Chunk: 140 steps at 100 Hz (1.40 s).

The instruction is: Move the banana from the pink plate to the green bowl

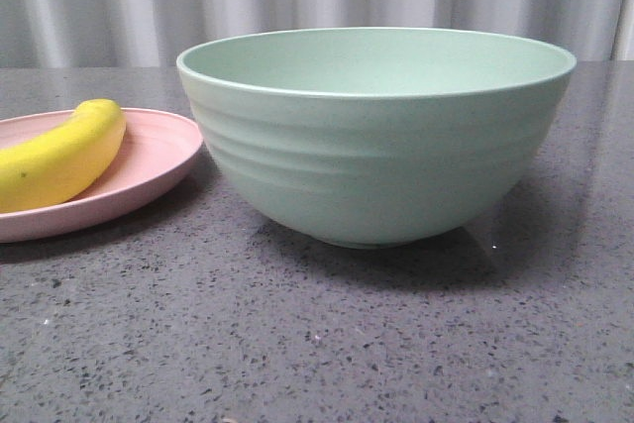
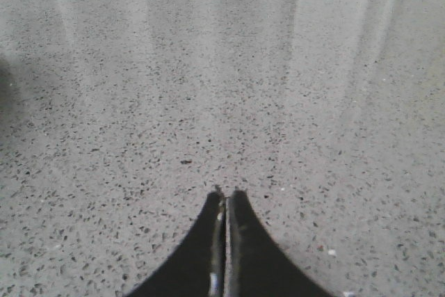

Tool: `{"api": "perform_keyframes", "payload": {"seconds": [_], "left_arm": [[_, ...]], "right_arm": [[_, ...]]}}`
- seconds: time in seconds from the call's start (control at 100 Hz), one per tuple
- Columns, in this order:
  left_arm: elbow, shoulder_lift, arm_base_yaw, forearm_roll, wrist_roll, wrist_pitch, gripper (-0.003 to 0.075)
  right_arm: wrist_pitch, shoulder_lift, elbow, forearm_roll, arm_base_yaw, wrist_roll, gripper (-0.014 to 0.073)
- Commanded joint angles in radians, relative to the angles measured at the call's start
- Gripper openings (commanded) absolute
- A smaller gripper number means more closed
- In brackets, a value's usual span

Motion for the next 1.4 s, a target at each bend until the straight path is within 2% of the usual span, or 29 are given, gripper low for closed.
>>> {"api": "perform_keyframes", "payload": {"seconds": [0.0, 0.82, 1.39], "left_arm": [[0.01, -0.029, 0.001, -0.001, -0.008, -0.061, -0.002], [0.01, -0.029, 0.001, -0.001, -0.008, -0.061, -0.002], [0.01, -0.029, 0.001, 0.001, -0.008, -0.149, -0.002]], "right_arm": [[-0.022, -0.023, 0.021, -0.007, -0.005, -0.001, -0.0065], [-0.022, -0.023, 0.021, -0.007, -0.005, -0.001, -0.0065], [-0.055, -0.023, 0.021, -0.023, -0.005, -0.001, -0.0065]]}}
